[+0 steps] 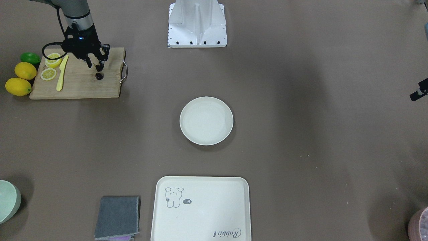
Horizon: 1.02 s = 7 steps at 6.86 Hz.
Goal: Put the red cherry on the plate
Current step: 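Lower the right gripper and pinch the cherries by their stem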
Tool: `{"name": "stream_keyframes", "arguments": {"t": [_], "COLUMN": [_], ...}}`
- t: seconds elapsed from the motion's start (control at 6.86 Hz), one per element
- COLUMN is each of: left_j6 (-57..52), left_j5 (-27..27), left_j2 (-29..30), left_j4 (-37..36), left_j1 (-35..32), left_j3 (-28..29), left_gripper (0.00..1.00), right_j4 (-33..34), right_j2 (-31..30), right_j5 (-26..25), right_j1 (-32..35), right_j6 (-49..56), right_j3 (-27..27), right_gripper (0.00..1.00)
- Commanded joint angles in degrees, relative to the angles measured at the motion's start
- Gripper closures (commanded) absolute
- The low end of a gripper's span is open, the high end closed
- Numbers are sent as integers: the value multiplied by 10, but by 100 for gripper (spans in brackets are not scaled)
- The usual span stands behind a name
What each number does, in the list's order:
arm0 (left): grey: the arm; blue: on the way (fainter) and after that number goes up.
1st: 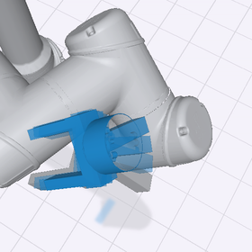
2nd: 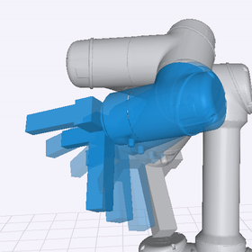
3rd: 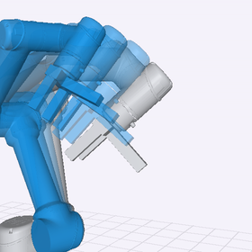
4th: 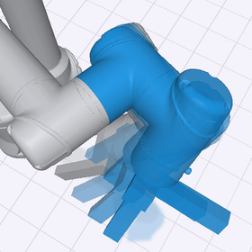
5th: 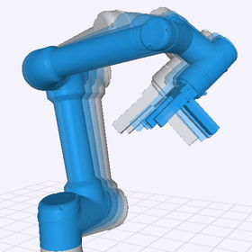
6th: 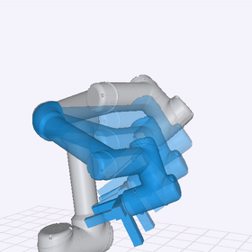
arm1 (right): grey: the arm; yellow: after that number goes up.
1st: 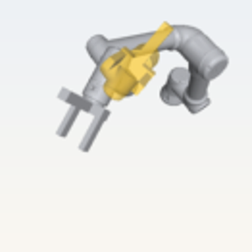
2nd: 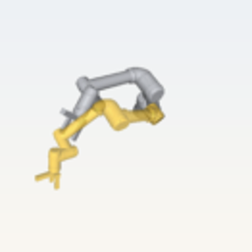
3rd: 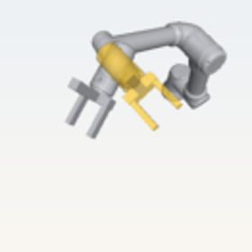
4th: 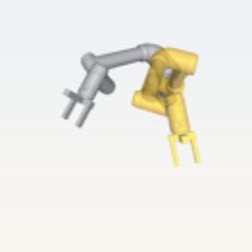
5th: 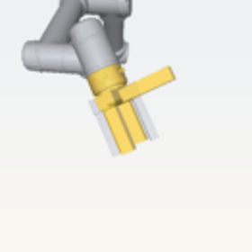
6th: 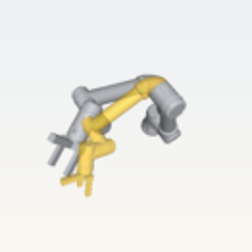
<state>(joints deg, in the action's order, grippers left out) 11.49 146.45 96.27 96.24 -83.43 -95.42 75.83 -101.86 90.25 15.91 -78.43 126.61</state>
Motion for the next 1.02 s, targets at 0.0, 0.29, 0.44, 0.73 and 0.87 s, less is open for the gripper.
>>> {"name": "stream_keyframes", "arguments": {"t": [0.0,0.29,0.44,0.73,0.87], "left_j6": [0,2,5,5,5], "left_j5": [1,1,1,0,0], "left_j2": [1,0,0,1,2], "left_j4": [0,0,0,0,-1], "left_j1": [-2,-2,-2,-1,0], "left_j3": [-1,-7,-8,-8,-7], "left_gripper": [1,1,1,1,1], "right_j4": [-8,-21,-22,-22,-21], "right_j2": [-1,-3,-4,-3,-2], "right_j5": [-8,-12,-13,-15,-10], "right_j1": [-4,-8,-8,-11,-10], "right_j6": [-3,-15,-16,-19,-19], "right_j3": [-12,-20,-20,-21,-20], "right_gripper": [51,57,76,90,100]}}
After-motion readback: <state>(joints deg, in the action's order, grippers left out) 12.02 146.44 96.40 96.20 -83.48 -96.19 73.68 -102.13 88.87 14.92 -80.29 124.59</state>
